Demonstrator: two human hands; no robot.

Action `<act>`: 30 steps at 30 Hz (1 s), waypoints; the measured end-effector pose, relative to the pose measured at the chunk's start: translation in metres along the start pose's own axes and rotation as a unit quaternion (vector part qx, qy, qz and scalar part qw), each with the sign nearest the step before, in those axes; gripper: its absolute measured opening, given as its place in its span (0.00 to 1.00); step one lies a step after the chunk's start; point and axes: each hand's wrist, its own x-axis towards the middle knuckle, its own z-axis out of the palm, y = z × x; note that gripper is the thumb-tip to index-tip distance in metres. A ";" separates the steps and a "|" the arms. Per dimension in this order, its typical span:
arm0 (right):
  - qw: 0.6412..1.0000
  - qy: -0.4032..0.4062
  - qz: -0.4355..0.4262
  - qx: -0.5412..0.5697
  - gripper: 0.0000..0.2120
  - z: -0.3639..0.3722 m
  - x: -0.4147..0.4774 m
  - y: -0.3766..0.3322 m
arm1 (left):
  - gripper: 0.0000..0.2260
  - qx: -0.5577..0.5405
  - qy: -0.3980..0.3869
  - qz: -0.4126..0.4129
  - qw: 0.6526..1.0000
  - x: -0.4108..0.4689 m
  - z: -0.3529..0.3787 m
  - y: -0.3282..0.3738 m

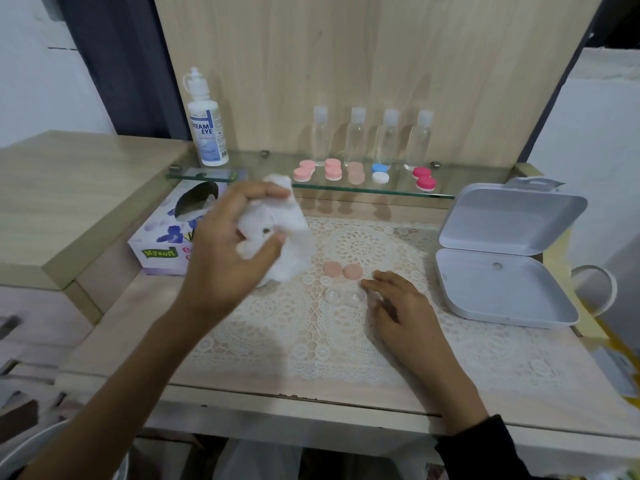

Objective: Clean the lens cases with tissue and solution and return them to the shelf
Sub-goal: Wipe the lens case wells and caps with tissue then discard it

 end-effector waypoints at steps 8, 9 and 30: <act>0.999 0.007 0.007 0.038 0.16 0.001 -0.001 0.000 | 0.17 0.000 -0.078 -0.029 0.997 -0.026 0.038 -0.026; 0.999 0.004 0.006 0.039 0.18 0.000 -0.002 -0.001 | 0.16 -0.007 -0.076 -0.042 0.996 -0.027 0.042 -0.029; 0.999 0.001 -0.040 -0.012 0.18 0.003 0.000 0.002 | 0.14 0.226 -0.234 0.106 0.940 -0.027 0.053 -0.054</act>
